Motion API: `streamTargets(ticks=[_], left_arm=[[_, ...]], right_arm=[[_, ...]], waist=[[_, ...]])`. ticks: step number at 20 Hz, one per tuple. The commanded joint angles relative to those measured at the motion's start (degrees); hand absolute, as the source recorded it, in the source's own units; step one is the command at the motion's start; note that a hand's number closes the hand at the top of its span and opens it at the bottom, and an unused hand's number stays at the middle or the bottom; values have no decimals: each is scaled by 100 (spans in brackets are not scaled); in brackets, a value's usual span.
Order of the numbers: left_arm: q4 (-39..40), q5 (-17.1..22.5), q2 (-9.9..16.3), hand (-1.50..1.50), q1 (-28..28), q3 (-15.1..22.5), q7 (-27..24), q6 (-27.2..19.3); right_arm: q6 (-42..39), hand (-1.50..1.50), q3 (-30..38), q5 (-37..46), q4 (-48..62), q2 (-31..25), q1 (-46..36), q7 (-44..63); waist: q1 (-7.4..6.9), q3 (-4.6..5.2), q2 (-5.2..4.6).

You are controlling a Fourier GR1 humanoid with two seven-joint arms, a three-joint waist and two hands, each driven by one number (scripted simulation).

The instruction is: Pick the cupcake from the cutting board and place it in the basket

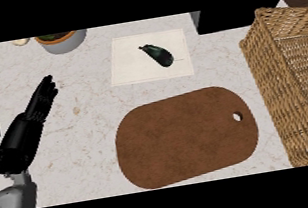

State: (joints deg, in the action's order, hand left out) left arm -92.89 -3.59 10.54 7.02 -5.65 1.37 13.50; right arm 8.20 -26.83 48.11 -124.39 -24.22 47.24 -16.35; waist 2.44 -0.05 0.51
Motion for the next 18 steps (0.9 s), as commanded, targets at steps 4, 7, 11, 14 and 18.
streamTargets(ticks=[4, 7, 11, 14, 18], left_arm=[[-24, -159, -73, 0, -15, 61, 32, -150], [61, -80, 10, 0, 0, -23, -29, -57], [60, -124, 57, 0, -32, -12, -164, -20], [48, 91, 127, 0, 255, -149, 26, 65], [-77, 65, 47, 0, 76, -64, 27, 50]], right_arm=[[309, 150, 350, -1653, -2026, -423, 1478, -830], [333, 150, 420, -1953, -2276, -531, 1981, -1066], [384, 150, 907, -2118, -2731, -599, 2296, -890], [577, 150, 1302, -2083, -2834, -507, 2401, -731], [654, 150, 1579, -2293, -2875, -287, 2168, -388]], waist=[[79, 0, 16], [105, 6, 10], [12, 17, -26], [-11, 22, -45], [-178, 21, -59]])
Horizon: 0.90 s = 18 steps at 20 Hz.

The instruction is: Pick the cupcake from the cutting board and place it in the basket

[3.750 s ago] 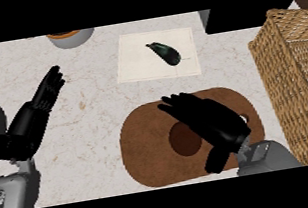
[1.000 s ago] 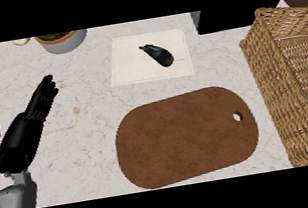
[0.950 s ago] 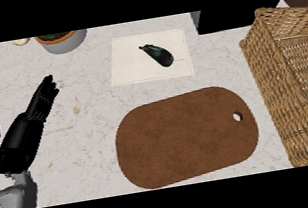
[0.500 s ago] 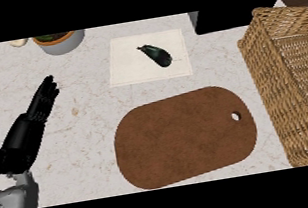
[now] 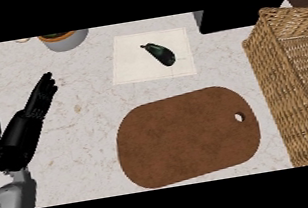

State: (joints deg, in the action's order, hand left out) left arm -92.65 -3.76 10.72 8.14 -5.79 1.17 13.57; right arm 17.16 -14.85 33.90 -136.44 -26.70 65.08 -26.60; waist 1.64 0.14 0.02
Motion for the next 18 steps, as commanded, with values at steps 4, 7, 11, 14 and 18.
streamTargets(ticks=[4, 7, 11, 14, 18], left_arm=[[118, -30, -43, 0, 148, 135, -75, 82], [83, -34, -95, 0, 168, 161, 25, 42], [33, -88, -109, 0, 17, 281, -44, 110], [-76, -35, -50, 0, 216, 237, 136, 126], [-11, -29, -148, 0, 215, 249, 148, 62]], right_arm=[[-329, 150, 521, -991, -1682, 128, -185, 1258], [-287, 150, 845, -1073, -1607, 244, -668, 1794], [-196, 150, 1064, -1413, -1415, 506, -1481, 2390], [-100, 150, 1538, -1610, -1006, 618, -2416, 3001], [-306, 150, 2232, -1801, -764, 372, -3473, 3986]], waist=[[-178, 12, -83], [-234, 10, -82], [-320, 12, -87], [-425, 3, -97], [-377, 6, -68]])
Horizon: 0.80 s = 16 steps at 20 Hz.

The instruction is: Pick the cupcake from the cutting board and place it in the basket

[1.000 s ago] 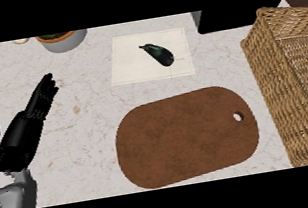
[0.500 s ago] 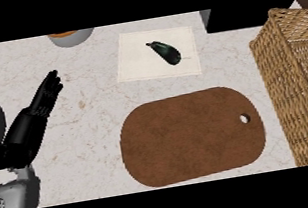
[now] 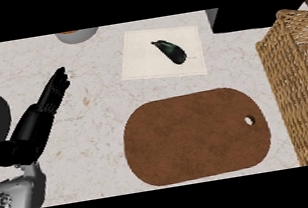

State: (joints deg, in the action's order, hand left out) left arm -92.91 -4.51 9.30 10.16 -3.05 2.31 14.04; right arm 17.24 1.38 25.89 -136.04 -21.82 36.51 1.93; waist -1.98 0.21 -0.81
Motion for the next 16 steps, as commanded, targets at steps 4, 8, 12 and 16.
streamTargets(ticks=[4, 8, 12, 16], left_arm=[[110, -66, -109, 0, 52, 20, 1, -124], [181, -33, -17, 0, 49, -46, -32, -38], [150, 57, 135, 0, 62, -259, -87, 24], [257, -5, 94, 0, 163, -209, 13, 17]], right_arm=[[-793, 150, 1656, -1820, -92, -863, -1829, 2066], [-1347, 150, 2504, -2898, 1606, -1675, -2955, 1876], [-1575, 150, 2206, -2667, 2780, -1704, -3631, 1462], [-1457, 150, 2108, -2187, 3719, -1513, -4123, 714]], waist=[[69, -6, 45], [121, -21, 66], [139, -22, 71], [163, -21, 73]])
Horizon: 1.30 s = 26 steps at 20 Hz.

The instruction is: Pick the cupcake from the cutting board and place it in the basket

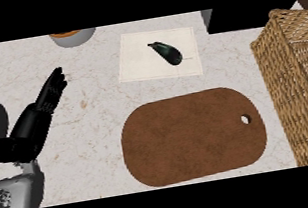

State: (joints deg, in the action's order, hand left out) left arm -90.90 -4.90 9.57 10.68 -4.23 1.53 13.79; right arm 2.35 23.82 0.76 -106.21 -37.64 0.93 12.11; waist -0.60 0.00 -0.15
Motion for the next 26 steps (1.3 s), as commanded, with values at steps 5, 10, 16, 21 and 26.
streamTargets(ticks=[5, 10, 16, 21, 26], left_arm=[[-36, -97, -168, 0, 154, 104, 190, -146], [-152, 63, -32, 0, 20, -64, 181, -7], [-341, -81, -196, 0, -100, 122, 276, -95], [-411, 2, -44, 0, -373, -28, 76, 72], [-241, 201, 131, 0, -334, -241, -74, 271]], right_arm=[[149, 150, 97, 604, 2081, 46, -928, -1618], [392, 150, 468, 92, 2341, 438, -1170, -1591], [317, -150, 281, 481, 3372, 207, -1756, -2473], [-52, -150, 587, 146, 3650, 57, -1724, -2888], [-335, -150, 931, -604, 3318, -75, -2071, -1881]], waist=[[27, -3, 6], [48, -1, 17], [32, -1, 13], [43, -1, 15], [50, 1, 20]])
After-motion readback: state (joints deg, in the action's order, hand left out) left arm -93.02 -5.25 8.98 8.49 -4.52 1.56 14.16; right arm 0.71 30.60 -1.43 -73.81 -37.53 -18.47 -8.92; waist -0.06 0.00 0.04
